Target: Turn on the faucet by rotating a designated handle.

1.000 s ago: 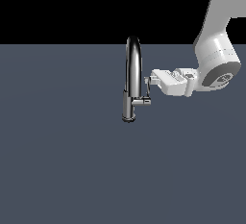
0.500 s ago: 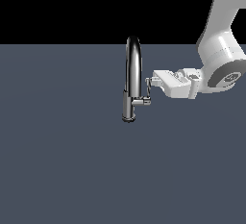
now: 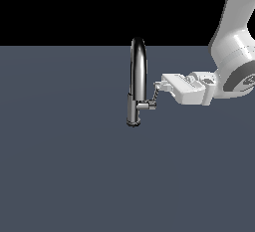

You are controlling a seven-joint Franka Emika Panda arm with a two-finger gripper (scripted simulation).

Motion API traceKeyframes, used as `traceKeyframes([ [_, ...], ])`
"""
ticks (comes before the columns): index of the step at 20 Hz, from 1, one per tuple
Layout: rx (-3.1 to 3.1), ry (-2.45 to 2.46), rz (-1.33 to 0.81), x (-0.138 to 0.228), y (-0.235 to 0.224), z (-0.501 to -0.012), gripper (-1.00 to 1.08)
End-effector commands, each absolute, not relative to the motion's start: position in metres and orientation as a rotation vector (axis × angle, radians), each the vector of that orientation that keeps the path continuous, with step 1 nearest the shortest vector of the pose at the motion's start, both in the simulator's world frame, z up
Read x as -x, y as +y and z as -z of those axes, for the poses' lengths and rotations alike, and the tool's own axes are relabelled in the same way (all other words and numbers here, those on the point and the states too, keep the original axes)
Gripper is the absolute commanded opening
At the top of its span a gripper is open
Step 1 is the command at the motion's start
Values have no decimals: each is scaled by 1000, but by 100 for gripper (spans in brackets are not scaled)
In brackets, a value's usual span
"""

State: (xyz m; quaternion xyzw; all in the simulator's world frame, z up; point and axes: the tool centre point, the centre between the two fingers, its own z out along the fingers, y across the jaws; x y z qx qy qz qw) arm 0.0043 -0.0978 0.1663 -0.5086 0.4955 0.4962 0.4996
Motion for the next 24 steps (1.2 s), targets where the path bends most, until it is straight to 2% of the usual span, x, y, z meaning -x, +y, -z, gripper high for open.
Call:
traceKeyframes([
  [1,1230,1198,-1201,-4,-97,-166,-100],
  [16,1232,1189,-1215,52,-94,-128,-100],
  [18,1242,1187,-1184,41,-100,-139,-100],
  [24,1237,1188,-1200,49,-97,-102,-100],
])
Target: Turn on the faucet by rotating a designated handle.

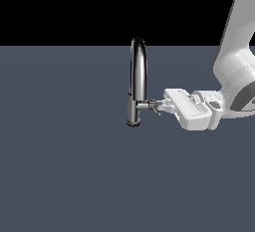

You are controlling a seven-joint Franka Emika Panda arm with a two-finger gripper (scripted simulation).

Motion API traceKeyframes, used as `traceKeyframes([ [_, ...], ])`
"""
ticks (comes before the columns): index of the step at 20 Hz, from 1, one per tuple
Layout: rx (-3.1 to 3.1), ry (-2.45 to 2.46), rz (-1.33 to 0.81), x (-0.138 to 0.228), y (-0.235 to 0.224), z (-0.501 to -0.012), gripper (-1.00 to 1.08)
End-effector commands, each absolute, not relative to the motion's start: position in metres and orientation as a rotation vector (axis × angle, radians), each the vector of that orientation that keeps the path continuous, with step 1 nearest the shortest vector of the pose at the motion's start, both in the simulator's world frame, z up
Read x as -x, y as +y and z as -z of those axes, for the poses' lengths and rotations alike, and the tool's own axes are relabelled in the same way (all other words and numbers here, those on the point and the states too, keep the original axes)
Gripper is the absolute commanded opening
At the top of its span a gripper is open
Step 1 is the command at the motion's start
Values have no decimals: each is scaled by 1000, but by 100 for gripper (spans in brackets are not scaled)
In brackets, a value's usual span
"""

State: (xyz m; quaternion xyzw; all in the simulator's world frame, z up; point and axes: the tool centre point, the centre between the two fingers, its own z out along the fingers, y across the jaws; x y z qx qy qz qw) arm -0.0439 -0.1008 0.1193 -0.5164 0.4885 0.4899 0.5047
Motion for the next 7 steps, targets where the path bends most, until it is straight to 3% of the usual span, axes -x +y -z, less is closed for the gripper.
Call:
traceKeyframes([
  [1,1236,1188,-1202,51,-97,-96,-100],
  [7,1232,1189,-1215,57,-94,-66,-100],
])
